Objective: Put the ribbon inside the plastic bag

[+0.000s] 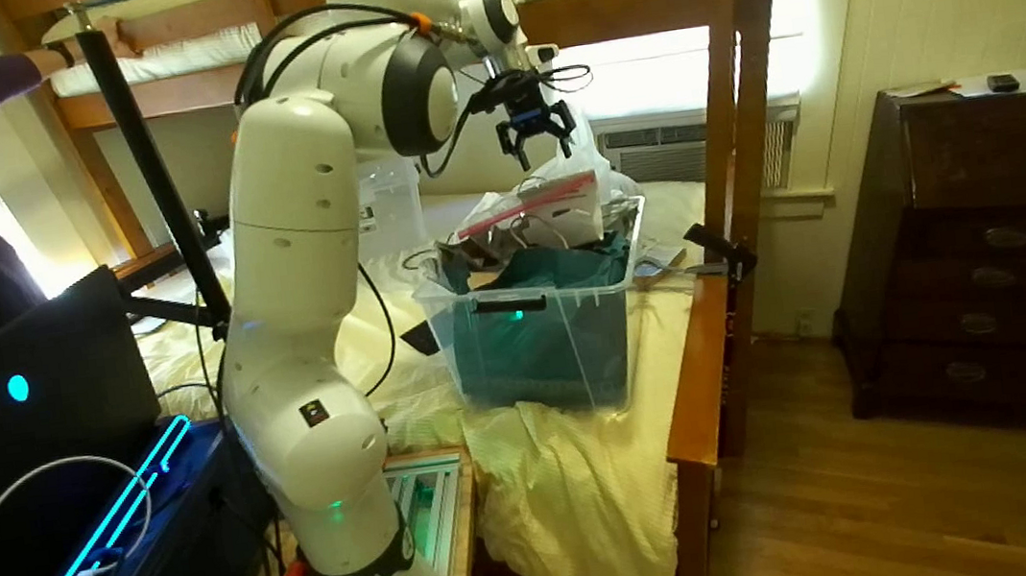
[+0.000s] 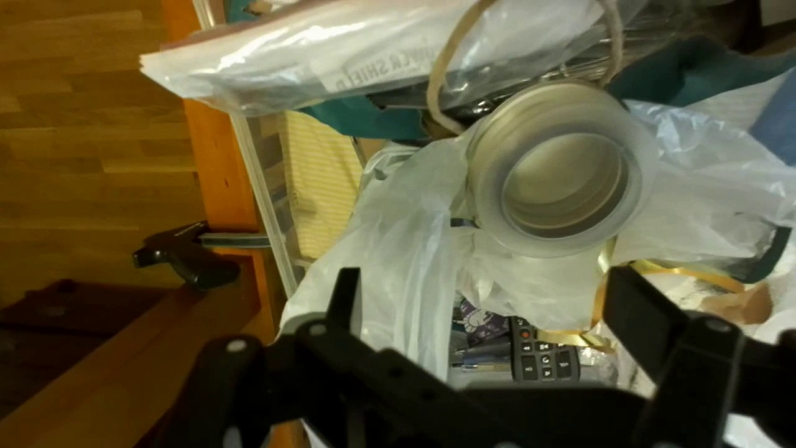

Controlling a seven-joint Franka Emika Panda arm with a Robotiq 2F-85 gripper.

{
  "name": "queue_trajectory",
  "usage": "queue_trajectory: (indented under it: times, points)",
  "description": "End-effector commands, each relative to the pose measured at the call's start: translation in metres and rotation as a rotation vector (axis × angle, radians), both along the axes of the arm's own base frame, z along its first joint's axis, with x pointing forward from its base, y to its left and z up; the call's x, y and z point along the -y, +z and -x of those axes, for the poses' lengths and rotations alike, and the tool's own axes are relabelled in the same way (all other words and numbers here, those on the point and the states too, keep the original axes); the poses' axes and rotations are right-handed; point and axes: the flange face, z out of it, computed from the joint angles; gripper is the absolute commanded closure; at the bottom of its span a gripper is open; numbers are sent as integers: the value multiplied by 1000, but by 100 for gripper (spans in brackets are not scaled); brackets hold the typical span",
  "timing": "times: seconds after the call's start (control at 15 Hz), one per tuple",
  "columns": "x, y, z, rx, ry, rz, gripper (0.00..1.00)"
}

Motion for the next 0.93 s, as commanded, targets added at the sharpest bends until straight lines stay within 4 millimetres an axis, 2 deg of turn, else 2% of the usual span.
queue_trajectory:
  times: [0.0, 0.2, 0.6, 0.87]
  points:
    - [-5, -6, 11, -88, 33, 21, 0]
    - [-2, -11, 19, -118, 3, 49, 0]
    - [8, -35, 8, -62, -150, 89, 0]
    - [7, -45, 2, -34, -229, 68, 28]
